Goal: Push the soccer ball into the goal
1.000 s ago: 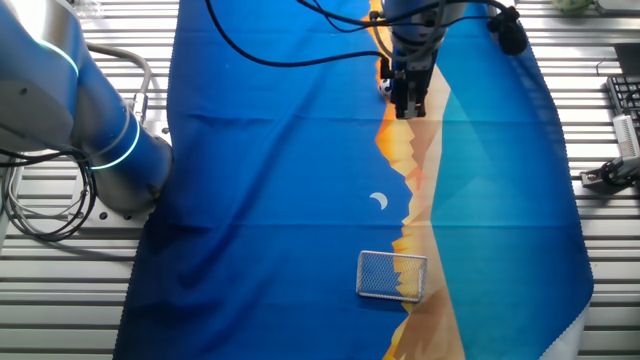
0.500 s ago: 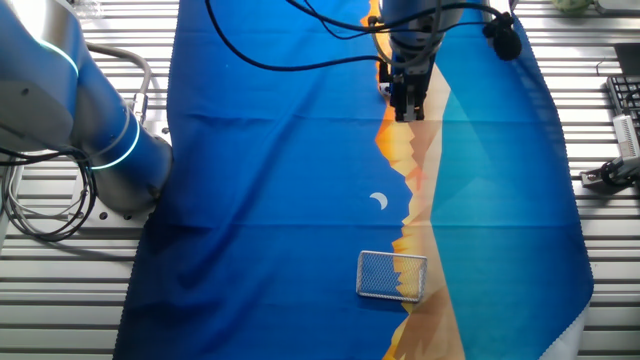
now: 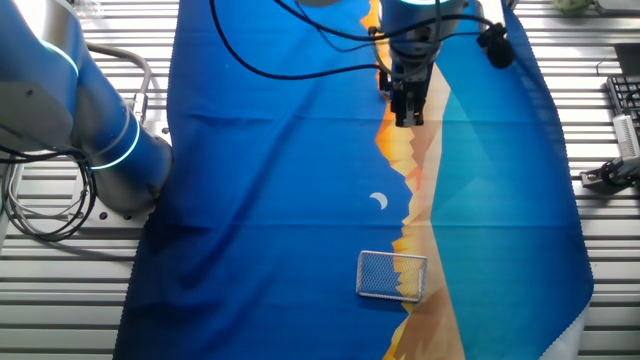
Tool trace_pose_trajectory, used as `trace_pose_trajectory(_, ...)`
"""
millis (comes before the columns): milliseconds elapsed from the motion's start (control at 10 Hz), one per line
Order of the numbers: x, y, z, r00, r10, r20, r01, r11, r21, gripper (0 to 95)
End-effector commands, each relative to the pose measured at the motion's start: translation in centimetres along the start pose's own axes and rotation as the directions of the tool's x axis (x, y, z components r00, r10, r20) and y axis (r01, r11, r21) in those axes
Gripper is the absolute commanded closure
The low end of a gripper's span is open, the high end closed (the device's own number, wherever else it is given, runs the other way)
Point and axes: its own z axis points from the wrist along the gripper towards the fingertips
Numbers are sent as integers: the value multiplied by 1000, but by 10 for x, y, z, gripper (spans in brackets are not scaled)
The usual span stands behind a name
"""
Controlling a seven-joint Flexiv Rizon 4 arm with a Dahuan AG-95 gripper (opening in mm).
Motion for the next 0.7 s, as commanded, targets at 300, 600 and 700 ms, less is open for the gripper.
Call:
trace_pose_trajectory(300,0,2,11,1000,-16,-6,16,999,-28,950)
trace_pose_trajectory(600,1,9,36,1000,-13,-3,13,1000,-25,950)
trace_pose_trajectory(700,1,9,38,1000,-12,-2,12,1000,-26,950)
